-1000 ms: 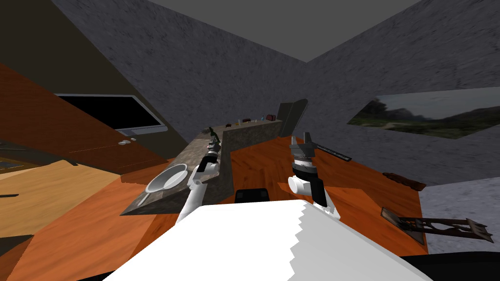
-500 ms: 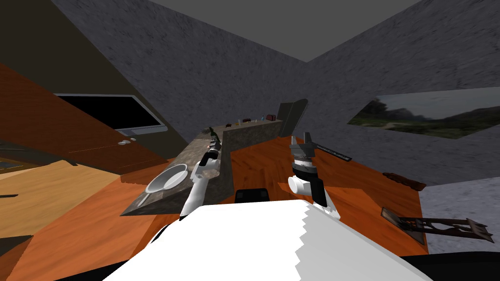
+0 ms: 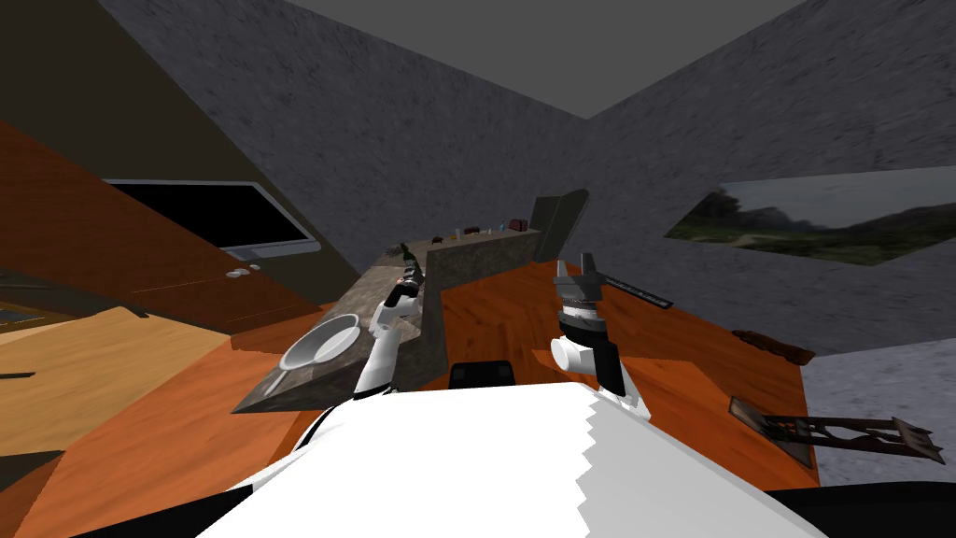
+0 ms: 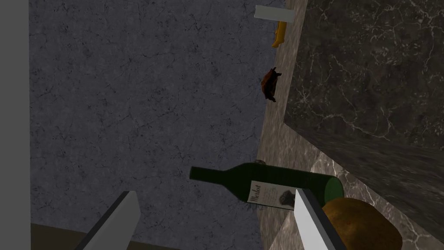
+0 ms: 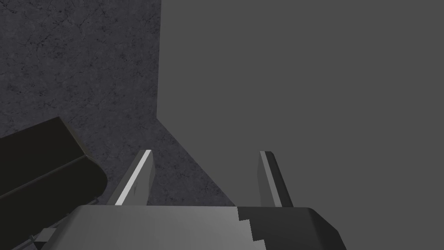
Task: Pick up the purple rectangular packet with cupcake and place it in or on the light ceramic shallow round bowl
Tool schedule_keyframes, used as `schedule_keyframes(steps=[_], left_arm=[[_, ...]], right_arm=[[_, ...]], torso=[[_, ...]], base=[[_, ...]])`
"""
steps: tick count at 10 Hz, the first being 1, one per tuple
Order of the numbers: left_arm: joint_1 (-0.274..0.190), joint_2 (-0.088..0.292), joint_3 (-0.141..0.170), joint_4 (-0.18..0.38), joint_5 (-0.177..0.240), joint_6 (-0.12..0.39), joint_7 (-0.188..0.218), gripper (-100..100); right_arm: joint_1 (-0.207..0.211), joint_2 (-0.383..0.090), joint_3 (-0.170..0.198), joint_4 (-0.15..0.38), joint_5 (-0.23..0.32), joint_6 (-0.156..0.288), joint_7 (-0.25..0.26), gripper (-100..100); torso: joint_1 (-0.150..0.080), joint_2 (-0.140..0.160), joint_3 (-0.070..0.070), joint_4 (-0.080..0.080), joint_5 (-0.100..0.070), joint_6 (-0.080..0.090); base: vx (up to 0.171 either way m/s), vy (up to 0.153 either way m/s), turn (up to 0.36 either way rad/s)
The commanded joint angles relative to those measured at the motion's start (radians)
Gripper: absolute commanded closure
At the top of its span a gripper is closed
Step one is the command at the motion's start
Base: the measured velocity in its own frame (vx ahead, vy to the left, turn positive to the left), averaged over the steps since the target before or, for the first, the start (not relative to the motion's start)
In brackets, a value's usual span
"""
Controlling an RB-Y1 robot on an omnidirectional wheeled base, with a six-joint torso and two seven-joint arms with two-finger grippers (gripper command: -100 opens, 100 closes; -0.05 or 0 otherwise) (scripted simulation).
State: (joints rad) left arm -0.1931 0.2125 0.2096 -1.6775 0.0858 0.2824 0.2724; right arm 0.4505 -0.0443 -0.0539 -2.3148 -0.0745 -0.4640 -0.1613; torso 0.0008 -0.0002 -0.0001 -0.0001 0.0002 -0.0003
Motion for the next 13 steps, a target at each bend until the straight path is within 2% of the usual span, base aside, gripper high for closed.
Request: schedule_keyframes(steps=[1,2,4,5,6,7,8,9,10,11,12,13], left_arm=[[-0.016,0.002,0.003,0.008,0.001,0.046,0.003,-100],[-0.058,0.003,0.021,0.051,0.001,0.078,0.014,-100],[-0.072,0.003,0.021,0.059,0.001,0.118,0.014,-100],[-0.115,0.004,0.038,0.102,0.0,0.157,0.025,-100],[-0.129,0.004,0.038,0.112,0.0,0.182,0.025,-100],[-0.164,0.004,0.055,0.147,-0.001,0.214,0.035,-100],[-0.186,0.004,0.055,0.166,-0.001,0.242,0.035,-100],[-0.186,0.004,0.055,0.166,-0.001,0.262,0.035,-100],[-0.23,0.005,0.071,0.204,-0.003,0.301,0.045,-100],[-0.243,0.005,0.071,0.222,-0.003,0.331,0.045,-100],[-0.277,0.005,0.087,0.252,-0.005,0.361,0.054,-100],[-0.299,0.005,0.087,0.279,-0.005,0.389,0.054,-100]], right_arm=[[0.0,0.0,0.0,0.0,0.0,0.0,0.0,0],[0.0,0.0,0.0,0.0,0.0,0.0,0.0,0],[0.0,0.0,0.0,0.0,0.0,0.0,0.0,0],[0.0,0.0,0.0,0.0,0.0,0.0,0.0,0],[0.0,0.0,0.0,0.0,0.0,0.0,0.0,0],[0.0,0.0,0.0,0.0,0.0,0.0,0.0,0],[0.0,0.0,0.0,0.0,0.0,0.0,0.0,0],[0.0,0.0,0.0,0.0,0.0,0.0,0.0,0],[0.0,0.0,0.0,0.0,0.0,0.0,0.0,0],[0.0,0.0,0.0,0.0,0.0,0.0,0.0,0],[0.0,0.0,0.0,0.0,0.0,0.0,0.0,0],[0.0,0.0,0.0,0.0,0.0,0.0,0.0,0]], torso=[[0.0,0.0,0.0,0.0,0.0,0.0],[0.0,0.0,0.0,0.0,0.0,0.0],[0.0,0.0,0.0,0.0,0.0,0.0],[-0.001,0.0,0.0,0.0,0.0,0.0],[0.0,0.0,0.0,0.0,0.0,0.0],[0.0,0.0,0.0,0.0,0.0,0.0],[0.0,0.001,0.0,0.0,0.0,0.0],[0.0,0.001,0.0,0.0,0.0,0.0],[0.0,0.0,0.0,0.0,0.0,0.0],[0.0,0.001,0.0,0.0,0.0,0.0],[0.0,0.001,0.0,0.0,0.0,0.0],[0.001,0.001,0.0,0.0,0.0,0.0]], base=[[0.0,0.005,-0.001],[-0.004,0.011,0.004],[-0.002,0.006,-0.001],[-0.007,0.012,0.005],[-0.006,0.013,-0.001],[-0.01,0.021,0.003],[-0.01,0.018,-0.001],[-0.004,0.008,-0.001],[-0.012,0.018,0.008],[-0.009,0.018,0.0],[-0.012,0.025,0.008],[-0.012,0.023,0.001]])
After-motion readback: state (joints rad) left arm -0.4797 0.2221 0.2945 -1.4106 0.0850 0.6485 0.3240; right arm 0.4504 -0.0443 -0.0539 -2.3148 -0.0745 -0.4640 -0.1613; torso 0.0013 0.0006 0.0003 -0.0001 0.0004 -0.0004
